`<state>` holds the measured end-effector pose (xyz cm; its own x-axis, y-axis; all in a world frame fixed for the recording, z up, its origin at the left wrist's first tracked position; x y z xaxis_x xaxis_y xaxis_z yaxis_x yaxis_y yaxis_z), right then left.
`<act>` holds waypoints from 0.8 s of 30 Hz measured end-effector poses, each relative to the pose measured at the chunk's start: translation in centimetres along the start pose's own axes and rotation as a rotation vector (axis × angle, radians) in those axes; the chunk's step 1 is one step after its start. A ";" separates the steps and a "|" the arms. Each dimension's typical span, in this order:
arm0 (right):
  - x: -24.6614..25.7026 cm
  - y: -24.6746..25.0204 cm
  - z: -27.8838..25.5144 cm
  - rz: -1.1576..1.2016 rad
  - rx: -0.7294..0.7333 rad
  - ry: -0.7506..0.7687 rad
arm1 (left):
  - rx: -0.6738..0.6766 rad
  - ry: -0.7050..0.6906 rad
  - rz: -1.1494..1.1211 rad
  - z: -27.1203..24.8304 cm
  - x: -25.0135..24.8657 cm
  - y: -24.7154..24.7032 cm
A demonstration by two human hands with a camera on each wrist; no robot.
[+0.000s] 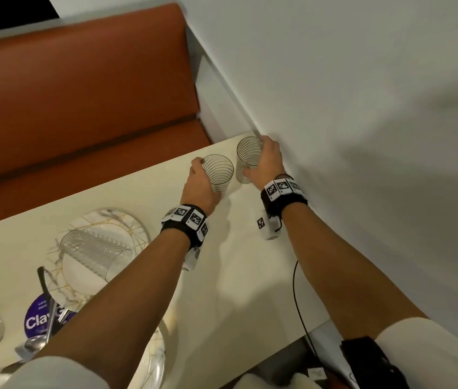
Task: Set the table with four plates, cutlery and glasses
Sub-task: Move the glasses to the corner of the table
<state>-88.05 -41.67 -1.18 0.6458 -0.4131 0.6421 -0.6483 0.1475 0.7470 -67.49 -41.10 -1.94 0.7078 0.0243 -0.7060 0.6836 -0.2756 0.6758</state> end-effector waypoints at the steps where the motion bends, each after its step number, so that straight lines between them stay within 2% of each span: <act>1: 0.1 0.1 0.2 -0.008 -0.006 0.005 | -0.002 -0.001 -0.005 0.4 -0.1 -0.3; 9: 0.9 0.9 -0.1 -0.197 -0.044 0.106 | 0.012 0.004 -0.027 1.3 -0.4 -1.2; 14: 1.5 2.0 -2.2 -0.290 -0.102 0.102 | 0.067 0.015 0.018 -0.3 0.6 -0.2; 17: 2.8 3.4 -4.3 -0.272 -0.174 0.141 | 0.076 -0.048 0.097 -2.2 1.9 1.3; 21: 6.6 4.1 -8.9 -0.210 -0.299 0.270 | -0.059 -0.099 0.088 -6.3 4.7 6.0; 24: 10.1 2.1 -13.1 -0.118 -0.302 0.361 | -0.160 -0.115 0.024 -10.1 7.9 9.9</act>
<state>-77.63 -33.77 9.17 0.8410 -0.1126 0.5291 -0.4507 0.3949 0.8005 -53.32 -33.88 1.28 0.7054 -0.0930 -0.7026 0.6929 -0.1184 0.7113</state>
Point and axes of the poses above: each hand's wrist, its own z-axis towards the middle knuckle, its own y-axis out of the back of the hand, x = y × z, the point moved 8 cm from there along z, towards the middle knuckle, and after that the axes turned 3 degrees about -y, right-handed, at the moved point
